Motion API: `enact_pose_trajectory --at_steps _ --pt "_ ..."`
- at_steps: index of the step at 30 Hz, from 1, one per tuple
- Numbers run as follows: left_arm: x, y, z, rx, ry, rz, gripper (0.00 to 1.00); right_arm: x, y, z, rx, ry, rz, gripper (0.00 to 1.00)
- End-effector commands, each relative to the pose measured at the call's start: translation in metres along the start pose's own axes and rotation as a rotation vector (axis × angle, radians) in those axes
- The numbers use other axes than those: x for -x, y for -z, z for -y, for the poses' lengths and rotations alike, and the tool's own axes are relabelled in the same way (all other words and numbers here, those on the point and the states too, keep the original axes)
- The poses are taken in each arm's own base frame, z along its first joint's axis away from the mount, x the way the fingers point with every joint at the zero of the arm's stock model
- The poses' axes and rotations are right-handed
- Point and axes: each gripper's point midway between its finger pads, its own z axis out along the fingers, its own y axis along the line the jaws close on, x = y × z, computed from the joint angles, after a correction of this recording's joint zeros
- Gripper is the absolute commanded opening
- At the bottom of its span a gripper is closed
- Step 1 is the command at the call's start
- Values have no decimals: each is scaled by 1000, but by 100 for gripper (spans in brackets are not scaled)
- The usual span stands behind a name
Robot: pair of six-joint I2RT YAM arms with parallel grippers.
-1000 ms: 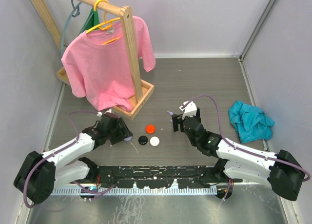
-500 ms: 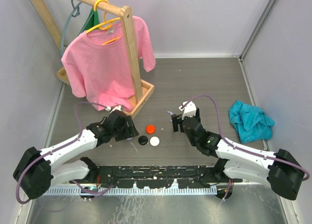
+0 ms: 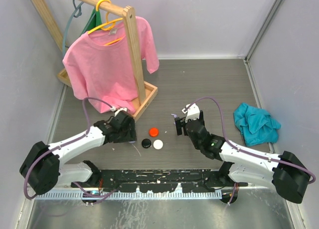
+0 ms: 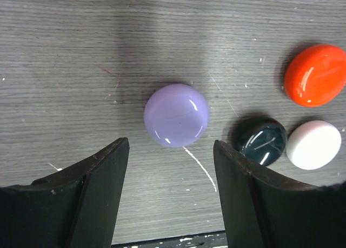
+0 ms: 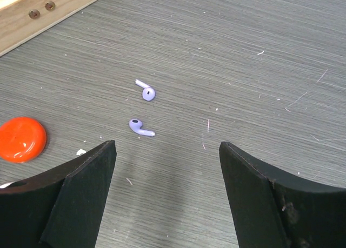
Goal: Insert the wireless bluetooth earbuds into the charging case
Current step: Pick up the charging case at the center of the board.
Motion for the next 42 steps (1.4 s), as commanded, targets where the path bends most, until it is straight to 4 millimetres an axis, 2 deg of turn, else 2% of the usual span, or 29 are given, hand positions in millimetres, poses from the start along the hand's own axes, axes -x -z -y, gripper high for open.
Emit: enact_pose_trajectory --at_steps 1,11,17,22,26,29,33,42 --pt "19 -4 7 11 -27 56 65 25 -1 -5 8 -46 66 83" --pt "16 -26 12 28 -46 31 64 25 -2 -7 13 -47 65 83" --pt "13 -31 8 83 -92 29 62 23 -3 -6 6 -40 59 83" --pt "8 -32 3 102 -101 35 55 21 -4 -8 15 -34 50 83" --pt "11 -30 4 82 -107 67 46 24 -3 -14 48 -35 50 83" --pt "18 -26 11 34 -146 120 41 28 0 -20 91 -30 59 84" --pt "32 -17 27 -43 -234 191 40 30 3 -26 140 5 47 86" --pt "80 26 82 -303 -471 477 36 67 9 -47 310 -23 3 87"
